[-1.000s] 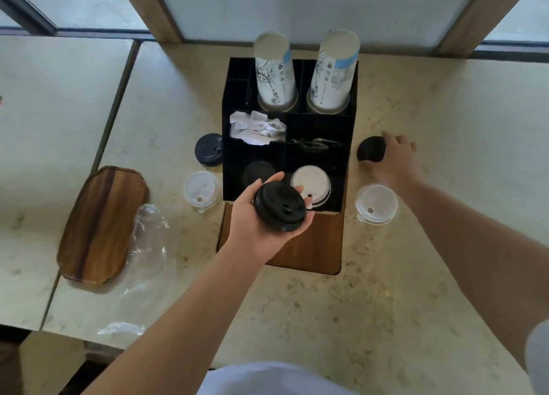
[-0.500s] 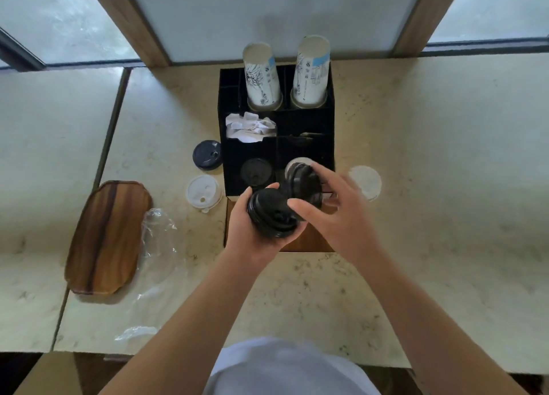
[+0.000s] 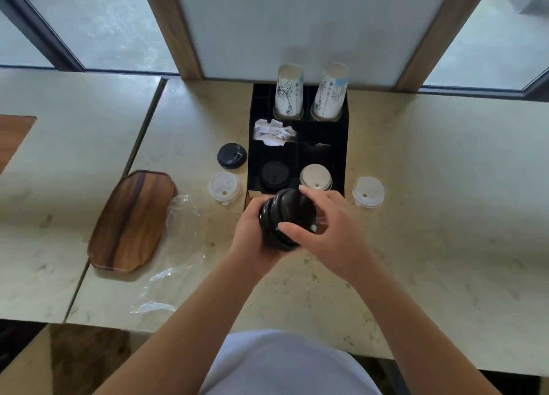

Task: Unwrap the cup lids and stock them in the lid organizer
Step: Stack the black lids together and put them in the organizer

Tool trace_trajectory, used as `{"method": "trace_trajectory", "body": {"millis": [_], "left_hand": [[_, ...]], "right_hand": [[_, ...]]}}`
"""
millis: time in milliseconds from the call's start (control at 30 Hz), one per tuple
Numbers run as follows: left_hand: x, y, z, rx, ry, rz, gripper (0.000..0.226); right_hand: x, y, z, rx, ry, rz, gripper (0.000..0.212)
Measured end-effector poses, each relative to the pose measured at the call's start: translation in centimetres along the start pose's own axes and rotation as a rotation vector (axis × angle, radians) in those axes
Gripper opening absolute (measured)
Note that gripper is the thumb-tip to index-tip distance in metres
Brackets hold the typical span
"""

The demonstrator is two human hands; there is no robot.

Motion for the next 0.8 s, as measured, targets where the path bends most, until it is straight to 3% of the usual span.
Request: {"method": "trace_trajectory", "body": {"millis": [333,567,800], "left_hand": [[1.1,1.5,1.6,0.022,-0.058,0.074,0.034],[1.7,2.2,2.5,0.055,-0.051,0.148,0.056],[1.7,2.0,3.4,0.068,-0.078,0.171,0.065]], "right_hand": [[-2.0,-2.1,1.1,-0.018,0.103,0.160,0.086],[-3.4,-3.1,2.0,0.002,0.167,0.206,0.084],[-4.6,-3.6,3.2,0.157,0.180,0.373,0.083]]}}
Point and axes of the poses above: each hand's wrist, its own z-axis away from the middle knuckle, its own y-axis out of the back of the hand, x = y × z, the point moved 2 cm from there along -z, towards the middle knuckle, and after that the axes turned 14 degrees about -y, right-handed, at the moved point
